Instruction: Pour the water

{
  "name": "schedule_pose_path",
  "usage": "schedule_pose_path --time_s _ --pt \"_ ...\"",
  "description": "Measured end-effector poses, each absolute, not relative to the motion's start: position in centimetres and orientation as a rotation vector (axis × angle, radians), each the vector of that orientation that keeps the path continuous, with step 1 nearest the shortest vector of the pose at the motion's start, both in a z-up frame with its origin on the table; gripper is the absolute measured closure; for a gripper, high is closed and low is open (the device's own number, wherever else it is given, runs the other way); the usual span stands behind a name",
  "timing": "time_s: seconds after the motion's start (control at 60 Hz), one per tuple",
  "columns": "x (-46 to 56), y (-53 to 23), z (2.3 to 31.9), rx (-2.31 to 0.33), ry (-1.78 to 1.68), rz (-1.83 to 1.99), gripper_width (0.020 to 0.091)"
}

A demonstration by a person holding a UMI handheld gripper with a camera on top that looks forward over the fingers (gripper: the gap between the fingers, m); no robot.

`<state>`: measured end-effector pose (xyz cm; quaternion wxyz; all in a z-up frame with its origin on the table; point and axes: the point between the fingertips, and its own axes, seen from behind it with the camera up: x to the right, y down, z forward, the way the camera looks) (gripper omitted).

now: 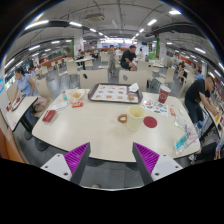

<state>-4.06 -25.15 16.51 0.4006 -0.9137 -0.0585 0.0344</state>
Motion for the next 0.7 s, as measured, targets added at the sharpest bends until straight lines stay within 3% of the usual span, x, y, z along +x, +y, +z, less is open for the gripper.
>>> schedule_pose_path --time_s 0.167,0.45,0.7 --pt "0.9 -26.2 14.5 -2.301 -0.146 0.065 0.0247" --pt "16.8 -26.0 8.1 -2.306 -0.006 0.016 0.0249" --pt "29.7 -19.5 8.7 -2.187 0.080 -0.022 0.0251"
